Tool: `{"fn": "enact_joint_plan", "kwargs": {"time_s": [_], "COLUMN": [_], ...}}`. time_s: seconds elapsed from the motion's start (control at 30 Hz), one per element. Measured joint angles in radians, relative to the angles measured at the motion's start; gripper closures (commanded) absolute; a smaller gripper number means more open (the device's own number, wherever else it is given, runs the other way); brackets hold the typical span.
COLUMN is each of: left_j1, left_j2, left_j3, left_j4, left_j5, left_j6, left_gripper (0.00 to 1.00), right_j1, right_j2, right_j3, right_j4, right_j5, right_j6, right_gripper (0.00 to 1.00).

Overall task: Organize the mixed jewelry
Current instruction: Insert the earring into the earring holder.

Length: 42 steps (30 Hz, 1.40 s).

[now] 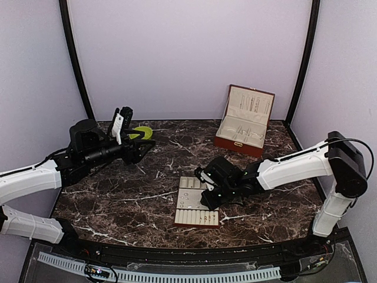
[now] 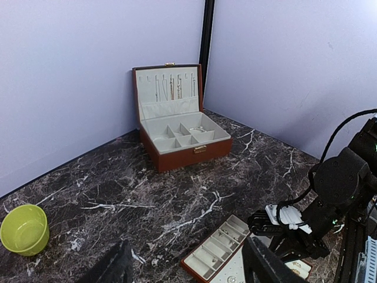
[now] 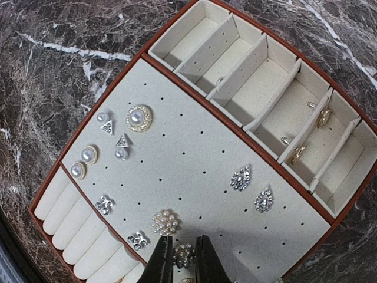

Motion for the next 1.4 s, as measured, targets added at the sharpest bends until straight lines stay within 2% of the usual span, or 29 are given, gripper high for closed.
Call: {"fn": "enact_joint_plan", "kwargs": {"time_s": [0.33,0.7,0.8,0.93,1.17,1.4], "left_j1": [0.0,0.0,0.0,0.0,0.0,0.0], "left_j2": [0.004,0.008,0.008,0.008,0.008,0.008], "left_j3": [0.0,0.0,0.0,0.0,0.0,0.0], "left_j4": [0.0,0.0,0.0,0.0,0.0,0.0], "left_j5": [0.0,0.0,0.0,-0.001,-0.002,-0.001], "left_j6": [0.001,0.005,0.005,0.005,0.005,0.005], "left_gripper": [0.34,0.34,0.34,0.34,0.34,0.34], "right_j1": [0.003,0.003,0.003,0.003,0.003,0.003], "right_j2": [0.001,-0.009,-0.013,-0.033,-0.078,-0.078], "right_j3": [0.0,0.002,0.009,0.019,0.024,0.024], "right_j4": [0.0,-0.014,-0.029,-0.043,-0.049,-0.059], "right_j5": [-0.031,-0.035,-0.016,0.006,0.02,0.022], "right_j6": [-0.024,-0.033,-0.023,-0.014,0.012,0.034], "right_gripper": [0.75,0.52,0.49,0.53,0.72,0.82]}}
